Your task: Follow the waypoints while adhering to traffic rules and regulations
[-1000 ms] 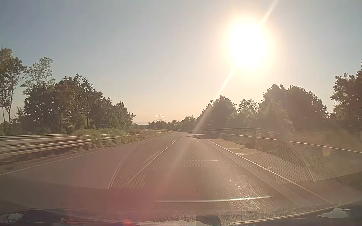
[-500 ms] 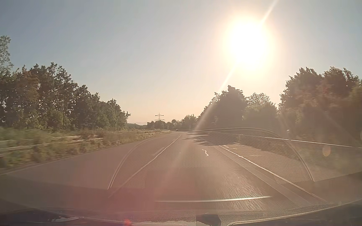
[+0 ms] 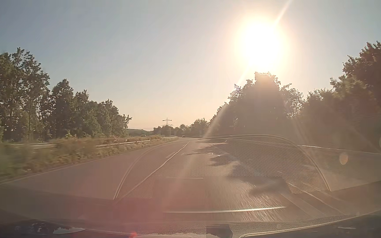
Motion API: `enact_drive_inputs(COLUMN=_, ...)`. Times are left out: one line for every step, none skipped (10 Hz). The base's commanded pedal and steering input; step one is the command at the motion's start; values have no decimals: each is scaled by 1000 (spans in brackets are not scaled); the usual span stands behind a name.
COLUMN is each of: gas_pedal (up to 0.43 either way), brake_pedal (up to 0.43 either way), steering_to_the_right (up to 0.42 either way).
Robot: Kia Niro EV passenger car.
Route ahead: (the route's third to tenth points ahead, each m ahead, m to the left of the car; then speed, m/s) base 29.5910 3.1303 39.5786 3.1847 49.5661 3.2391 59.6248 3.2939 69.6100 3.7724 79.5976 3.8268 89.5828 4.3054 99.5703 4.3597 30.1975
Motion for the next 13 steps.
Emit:
enact_drive_inputs(gas_pedal=157, brake_pedal=0, steering_to_the_right=-1)
enact_drive_inputs(gas_pedal=157, brake_pedal=0, steering_to_the_right=-1)
enact_drive_inputs(gas_pedal=157, brake_pedal=0, steering_to_the_right=0)
enact_drive_inputs(gas_pedal=157, brake_pedal=0, steering_to_the_right=-1)
enact_drive_inputs(gas_pedal=157, brake_pedal=0, steering_to_the_right=-1)
enact_drive_inputs(gas_pedal=169, brake_pedal=0, steering_to_the_right=-1)
enact_drive_inputs(gas_pedal=169, brake_pedal=0, steering_to_the_right=-1)
enact_drive_inputs(gas_pedal=169, brake_pedal=0, steering_to_the_right=-2)
enact_drive_inputs(gas_pedal=169, brake_pedal=0, steering_to_the_right=-2)
enact_drive_inputs(gas_pedal=169, brake_pedal=0, steering_to_the_right=-3)
enact_drive_inputs(gas_pedal=169, brake_pedal=0, steering_to_the_right=-3)
enact_drive_inputs(gas_pedal=169, brake_pedal=0, steering_to_the_right=-3)
enact_drive_inputs(gas_pedal=169, brake_pedal=0, steering_to_the_right=-3)
